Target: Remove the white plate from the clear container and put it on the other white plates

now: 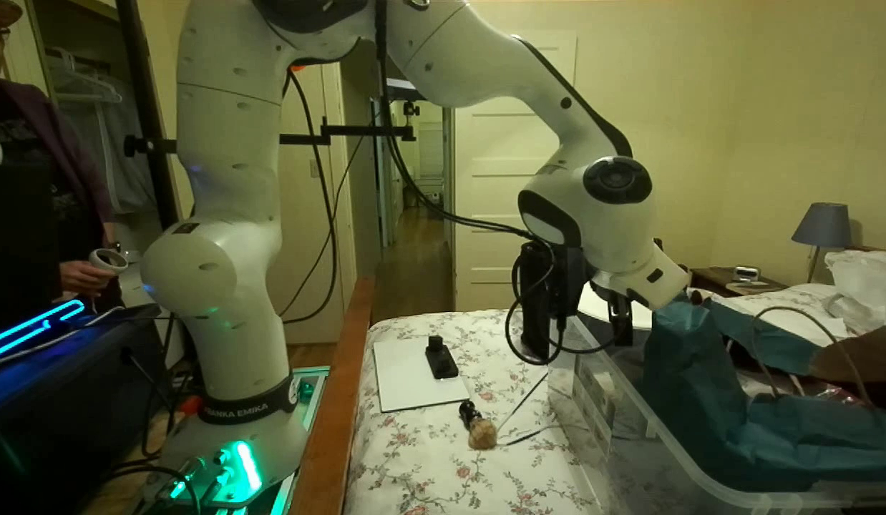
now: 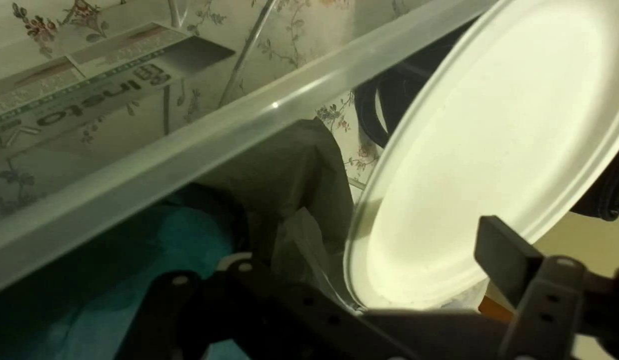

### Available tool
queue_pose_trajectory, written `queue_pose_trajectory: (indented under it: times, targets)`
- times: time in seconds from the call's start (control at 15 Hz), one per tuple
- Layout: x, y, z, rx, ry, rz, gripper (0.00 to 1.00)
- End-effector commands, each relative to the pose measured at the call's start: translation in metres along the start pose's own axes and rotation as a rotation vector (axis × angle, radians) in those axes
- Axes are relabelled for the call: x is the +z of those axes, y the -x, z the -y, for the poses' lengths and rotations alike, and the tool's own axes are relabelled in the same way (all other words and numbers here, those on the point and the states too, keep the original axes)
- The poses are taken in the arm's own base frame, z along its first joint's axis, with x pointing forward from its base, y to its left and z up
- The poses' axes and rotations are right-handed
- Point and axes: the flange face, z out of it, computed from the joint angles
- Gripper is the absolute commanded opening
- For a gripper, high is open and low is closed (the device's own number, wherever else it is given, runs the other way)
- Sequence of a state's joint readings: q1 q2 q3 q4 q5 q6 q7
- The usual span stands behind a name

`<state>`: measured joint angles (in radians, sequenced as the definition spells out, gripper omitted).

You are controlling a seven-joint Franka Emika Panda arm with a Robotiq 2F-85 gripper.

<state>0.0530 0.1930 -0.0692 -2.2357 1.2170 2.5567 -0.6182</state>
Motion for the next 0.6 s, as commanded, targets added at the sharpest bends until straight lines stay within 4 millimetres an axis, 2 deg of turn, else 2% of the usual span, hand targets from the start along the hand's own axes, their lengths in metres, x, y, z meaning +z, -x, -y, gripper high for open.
queue_pose_trajectory:
  times: [0.0, 0.13, 0.2, 0.27, 0.33, 0.4, 0.53]
  targets:
    - [0.0137, -0.0028, -0.0076, 0.035, -0.035, 0.017, 0.94]
    - [0.0180, -0.0007, -0.0086, 0.069, -0.067, 0.037, 0.87]
    - [0.0196, 0.0000, -0.0082, 0.092, -0.091, 0.048, 0.88]
    - [0.0205, 0.0005, -0.0075, 0.108, -0.114, 0.057, 0.79]
    - [0.0209, 0.0005, -0.0064, 0.130, -0.141, 0.067, 0.77]
    - [0.0201, -0.0007, -0.0047, 0.149, -0.172, 0.071, 0.65]
    - [0.0180, -0.0027, -0.0030, 0.181, -0.225, 0.072, 0.54]
